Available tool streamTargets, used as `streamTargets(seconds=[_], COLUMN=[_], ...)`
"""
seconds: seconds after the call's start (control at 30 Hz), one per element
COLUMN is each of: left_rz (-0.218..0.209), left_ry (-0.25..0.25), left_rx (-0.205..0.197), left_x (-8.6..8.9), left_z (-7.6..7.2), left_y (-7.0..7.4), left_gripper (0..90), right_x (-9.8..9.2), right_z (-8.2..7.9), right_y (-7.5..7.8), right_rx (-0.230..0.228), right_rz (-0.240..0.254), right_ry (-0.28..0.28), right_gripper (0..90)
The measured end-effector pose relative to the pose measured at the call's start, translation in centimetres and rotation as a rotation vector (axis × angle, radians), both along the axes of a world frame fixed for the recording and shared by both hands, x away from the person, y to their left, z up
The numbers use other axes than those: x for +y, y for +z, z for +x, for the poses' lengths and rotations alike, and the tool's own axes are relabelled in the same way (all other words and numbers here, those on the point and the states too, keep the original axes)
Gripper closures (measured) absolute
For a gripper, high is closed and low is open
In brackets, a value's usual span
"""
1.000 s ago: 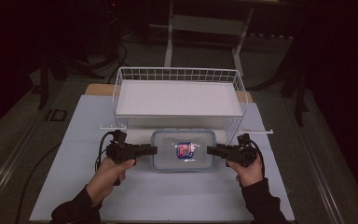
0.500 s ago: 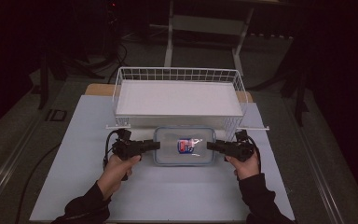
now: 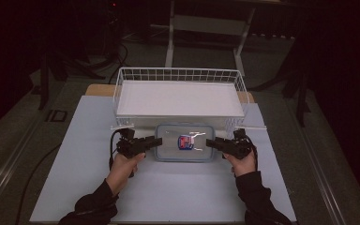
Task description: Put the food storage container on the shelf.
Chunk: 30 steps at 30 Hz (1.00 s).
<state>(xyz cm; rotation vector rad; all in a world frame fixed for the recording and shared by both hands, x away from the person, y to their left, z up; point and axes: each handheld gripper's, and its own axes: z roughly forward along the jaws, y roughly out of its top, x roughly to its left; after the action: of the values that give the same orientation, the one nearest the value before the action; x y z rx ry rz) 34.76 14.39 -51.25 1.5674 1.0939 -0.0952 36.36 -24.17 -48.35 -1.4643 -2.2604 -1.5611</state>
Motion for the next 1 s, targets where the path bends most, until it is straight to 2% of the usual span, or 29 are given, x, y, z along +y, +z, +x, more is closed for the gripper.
streamTargets(seconds=[0.13,0.2,0.33,0.5,0.53,0.6,0.63,0.7,0.87,0.93,1.0], left_rz=[0.014,0.011,0.013,-0.004,-0.011,0.009,0.012,0.007,0.038,0.058,0.067], left_ry=[0.02,0.022,0.031,0.065,0.066,0.065,0.071,0.081,0.122,0.138,0.15], left_rx=[0.011,0.002,-0.011,-0.057,-0.046,-0.052,-0.061,-0.062,-0.075,-0.094,-0.094], left_x=[0.0,0.0,0.0,-0.2,-0.3,-0.4,-0.5,-0.5,-0.8,-1.0,-1.1], left_z=[0.4,0.3,0.3,0.3,0.4,0.4,0.4,0.4,0.5,0.5,0.6], left_y=[-0.7,-0.8,-0.8,-1.2,-1.3,-1.6,-1.7,-1.6,-1.3,-1.1,-0.9], left_gripper=[53.1,52.9,52.7,50.5,50.0,48.3,47.0,46.7,45.5,45.1,45.1], right_x=[0.2,0.3,0.3,0.2,0.3,0.6,0.8,1.0,1.1,1.3,1.4], right_z=[0.2,0.5,0.8,1.3,1.3,1.3,1.3,1.4,1.6,1.5,1.7], right_y=[-0.5,-1.1,-1.3,-1.6,-1.6,-1.2,-1.1,-0.8,-0.9,-0.8,-0.8], right_rx=[0.0,0.01,0.009,0.033,0.033,-0.017,-0.032,-0.052,-0.047,-0.06,-0.076], right_rz=[-0.006,0.005,0.018,0.054,0.051,-0.008,-0.026,-0.062,-0.062,-0.077,-0.09], right_ry=[-0.009,-0.012,-0.008,-0.024,-0.03,-0.055,-0.054,-0.061,-0.101,-0.122,-0.133], right_gripper=[47.8,47.8,47.8,46.8,46.2,48.2,49.7,47.0,42.5,40.8,38.9])
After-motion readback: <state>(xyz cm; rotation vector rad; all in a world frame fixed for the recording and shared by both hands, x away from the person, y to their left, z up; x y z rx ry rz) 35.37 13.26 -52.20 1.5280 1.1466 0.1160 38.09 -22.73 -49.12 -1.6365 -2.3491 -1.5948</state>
